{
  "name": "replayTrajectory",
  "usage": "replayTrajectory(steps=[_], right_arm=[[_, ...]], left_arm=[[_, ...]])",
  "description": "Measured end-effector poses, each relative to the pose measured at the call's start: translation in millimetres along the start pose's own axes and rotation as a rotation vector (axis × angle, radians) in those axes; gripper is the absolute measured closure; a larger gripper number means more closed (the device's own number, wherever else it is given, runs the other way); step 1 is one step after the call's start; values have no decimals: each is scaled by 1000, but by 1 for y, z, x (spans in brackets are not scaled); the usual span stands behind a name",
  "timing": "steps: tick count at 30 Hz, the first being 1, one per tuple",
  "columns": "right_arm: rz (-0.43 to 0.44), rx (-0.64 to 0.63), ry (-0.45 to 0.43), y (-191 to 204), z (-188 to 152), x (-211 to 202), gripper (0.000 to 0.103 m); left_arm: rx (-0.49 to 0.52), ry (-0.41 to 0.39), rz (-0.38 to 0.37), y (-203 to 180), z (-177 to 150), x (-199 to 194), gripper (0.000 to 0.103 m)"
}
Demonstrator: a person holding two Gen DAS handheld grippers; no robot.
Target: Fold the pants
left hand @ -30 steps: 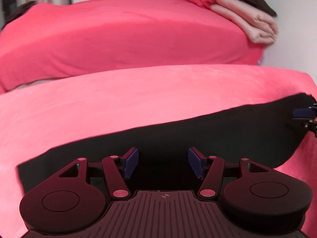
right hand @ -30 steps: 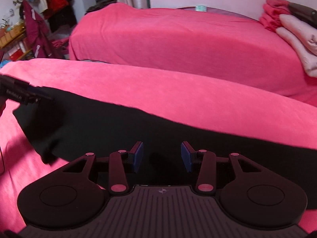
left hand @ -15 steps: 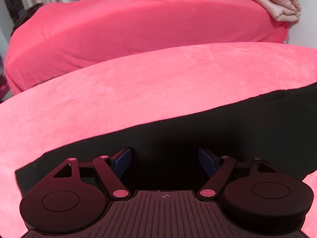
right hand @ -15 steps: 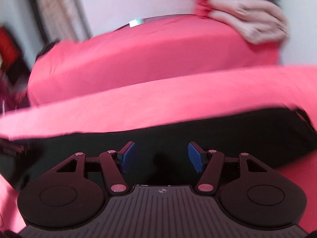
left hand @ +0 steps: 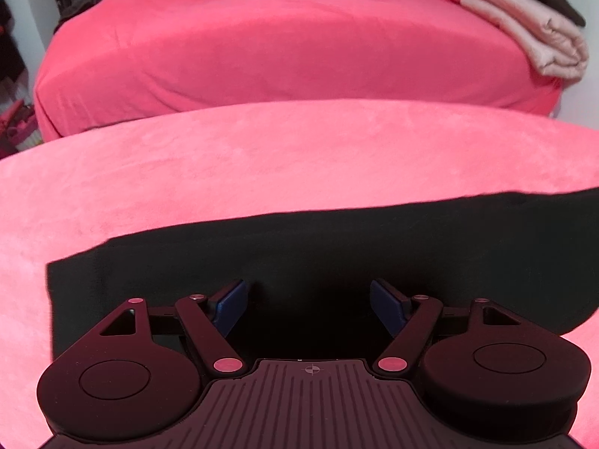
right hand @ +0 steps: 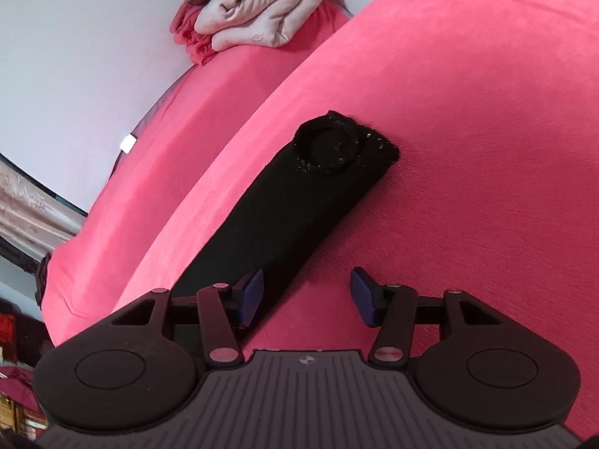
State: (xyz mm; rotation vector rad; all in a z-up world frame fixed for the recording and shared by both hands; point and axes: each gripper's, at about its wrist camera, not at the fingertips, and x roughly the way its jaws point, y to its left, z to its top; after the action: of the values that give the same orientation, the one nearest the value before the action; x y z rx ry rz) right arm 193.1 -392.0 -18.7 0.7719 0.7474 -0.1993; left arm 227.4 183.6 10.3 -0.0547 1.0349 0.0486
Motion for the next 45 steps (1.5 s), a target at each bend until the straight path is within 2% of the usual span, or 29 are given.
replayTrajectory(steps=[5, 10, 12, 15, 18, 19, 23, 27, 29, 32, 35, 37, 38, 40, 41, 42, 44, 45], right_arm=[[18, 29, -19, 6, 15, 16, 45], [26, 10, -29, 7, 7, -9, 45], [82, -37, -2, 13, -7, -20, 45], [221, -167, 138, 36, -50, -28, 43], [390, -337, 372, 80, -114, -15, 43], [431, -419, 419, 99, -135, -10, 43], [606, -655, 537, 171, -209, 14, 43], [658, -816, 552, 221, -251, 42, 45], [689, -840, 575, 237, -262, 55, 45], [686, -898, 553, 255, -270, 71, 45], [699, -857, 566, 263, -268, 87, 45], [743, -824, 686, 265, -273, 96, 44], [766, -826, 769, 266, -279, 98, 39], [793, -920, 751, 266, -281, 91, 40], [791, -938, 737, 268, -277, 92, 46], [771, -899, 724, 269, -270, 98, 51], [736, -777, 703, 267, -254, 108, 53], [738, -762, 719, 267, -254, 110, 51]], left_arm=[[-9, -26, -64, -21, -2, -5, 0], [16, -20, -69, -20, -13, -6, 0], [28, -4, -52, -13, -17, -7, 0], [17, 35, -54, 2, -17, -1, 0], [-4, 64, -53, 14, -13, 7, 0], [-15, 73, -61, 16, -12, 9, 0], [-40, 91, -71, 17, -11, 12, 0], [13, 94, -59, 13, -13, 10, 0], [33, 94, -59, 13, -14, 10, 0], [51, 90, -58, 13, -17, 9, 0], [63, 87, -59, 13, -18, 12, 0], [64, 89, -64, 15, -19, 13, 0], [62, 91, -67, 15, -19, 13, 0], [60, 93, -76, 16, -20, 14, 0], [64, 92, -78, 17, -20, 15, 0], [68, 92, -78, 17, -20, 16, 0], [68, 90, -77, 17, -20, 17, 0], [66, 90, -76, 17, -21, 17, 0]])
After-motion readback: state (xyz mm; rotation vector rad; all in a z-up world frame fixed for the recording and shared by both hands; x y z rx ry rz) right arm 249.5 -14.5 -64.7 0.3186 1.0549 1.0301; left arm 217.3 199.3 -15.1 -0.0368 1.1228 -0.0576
